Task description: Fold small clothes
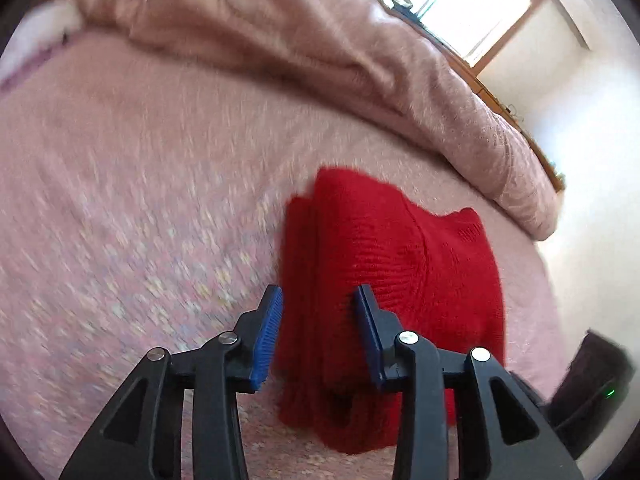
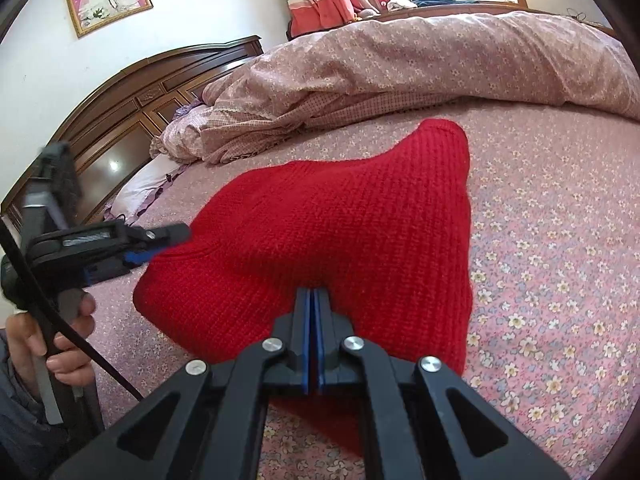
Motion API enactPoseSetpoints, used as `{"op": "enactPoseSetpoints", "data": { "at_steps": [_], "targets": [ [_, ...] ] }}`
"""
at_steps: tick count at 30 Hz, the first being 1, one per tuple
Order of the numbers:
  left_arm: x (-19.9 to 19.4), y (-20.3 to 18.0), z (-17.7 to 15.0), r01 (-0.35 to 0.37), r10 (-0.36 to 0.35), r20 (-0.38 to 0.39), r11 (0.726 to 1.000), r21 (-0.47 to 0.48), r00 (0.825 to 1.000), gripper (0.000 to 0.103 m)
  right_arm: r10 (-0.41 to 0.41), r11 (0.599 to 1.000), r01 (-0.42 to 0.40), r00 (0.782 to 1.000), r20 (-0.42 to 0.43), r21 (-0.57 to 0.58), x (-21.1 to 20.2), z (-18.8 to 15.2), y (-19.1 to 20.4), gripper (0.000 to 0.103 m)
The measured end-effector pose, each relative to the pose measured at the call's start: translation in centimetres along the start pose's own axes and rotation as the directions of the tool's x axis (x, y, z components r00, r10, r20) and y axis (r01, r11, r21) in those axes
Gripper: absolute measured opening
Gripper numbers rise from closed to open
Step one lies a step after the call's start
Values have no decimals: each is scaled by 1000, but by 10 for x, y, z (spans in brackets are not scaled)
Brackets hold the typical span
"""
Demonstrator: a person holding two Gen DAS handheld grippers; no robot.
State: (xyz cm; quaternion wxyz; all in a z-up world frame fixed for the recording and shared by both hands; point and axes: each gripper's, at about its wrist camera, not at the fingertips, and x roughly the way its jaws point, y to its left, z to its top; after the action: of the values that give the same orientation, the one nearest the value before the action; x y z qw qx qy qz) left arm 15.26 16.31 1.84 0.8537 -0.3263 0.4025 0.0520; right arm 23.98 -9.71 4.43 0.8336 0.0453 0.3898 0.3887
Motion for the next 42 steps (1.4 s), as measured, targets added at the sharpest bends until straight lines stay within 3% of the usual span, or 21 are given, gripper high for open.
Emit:
{"op": "enactPoseSetpoints", "data": {
  "at_steps": [2, 6, 8, 10, 11, 12, 16, 22, 25, 28, 29, 30, 32, 33, 36, 38, 40, 42],
  "targets": [
    [-3, 1, -1, 46, -46, -8, 999, -20, 999, 30, 2, 1000, -2, 1000, 2, 1, 0, 0, 0, 1],
    [-10, -17, -6, 15, -19, 36, 996, 88, 999, 30, 6, 1000, -6, 1000, 5, 2, -1, 0, -1, 1],
    [-4, -25, -7, 41, -43, 13, 992, 117, 999, 30, 4, 1000, -4, 1000, 6, 0, -1, -1, -1, 1],
    [2, -32, -8, 19, -19, 0, 988, 152, 1000, 31, 4, 1000, -4, 1000, 8, 0, -1, -1, -1, 1],
    [5, -36, -11, -17, 15, 10, 983, 182, 1000, 28, 5, 1000, -5, 1000, 10, 0, -2, -1, -1, 1],
    [4, -38, -14, -36, 32, 25, 981, 189, 999, 17, 6, 1000, -6, 1000, 11, 0, -2, -2, 0, 1],
    [-2, -33, -21, -18, 11, 41, 987, 160, 999, 9, 7, 1000, -7, 1000, 12, -2, -2, -1, 0, 1],
    [-6, -23, -24, -12, 8, 33, 992, 125, 999, 8, 55, 998, -55, 996, 70, -8, -7, -4, -2, 2],
    [-4, -24, -22, -17, 13, 29, 990, 138, 999, 12, 94, 995, -96, 991, 96, 8, -11, -3, -5, 12],
    [-6, -23, -16, 39, -42, 18, 993, 112, 999, 14, 163, 986, -166, 982, 94, 27, -16, 3, -5, 40],
    [-9, -20, -14, 64, -66, 16, 993, 99, 998, 15, 199, 979, -203, 976, 93, 34, -19, 7, -5, 56],
    [-12, -18, -10, 90, -92, 16, 993, 80, 996, 19, 232, 971, -237, 968, 100, 42, -23, 10, -5, 69],
    [-17, -15, -7, 115, -117, 26, 990, 77, 993, 33, 244, 967, -251, 963, 116, 52, -31, 13, -8, 81],
    [-19, -15, -5, 104, -107, 32, 991, 89, 994, 42, 235, 968, -244, 963, 130, 63, -36, 15, -13, 86],
    [-14, -15, -1, 90, -94, 27, 989, 113, 995, 54, 192, 972, -207, 972, 139, 109, -43, 18, -28, 91],
    [-4, -19, 2, 100, -99, -11, 988, 120, 995, 56, 145, 968, -166, 982, 123, 188, -41, 19, -50, 92],
    [12, -23, 7, 100, -92, -68, 986, 131, 993, 57, 148, 939, -171, 984, 96, 298, -34, 17, -75, 92],
    [25, -23, 7, 97, -81, -120, 986, 135, 989, 58, 205, 875, -211, 977, 61, 436, -19, 13, -105, 92]
  ]
}}
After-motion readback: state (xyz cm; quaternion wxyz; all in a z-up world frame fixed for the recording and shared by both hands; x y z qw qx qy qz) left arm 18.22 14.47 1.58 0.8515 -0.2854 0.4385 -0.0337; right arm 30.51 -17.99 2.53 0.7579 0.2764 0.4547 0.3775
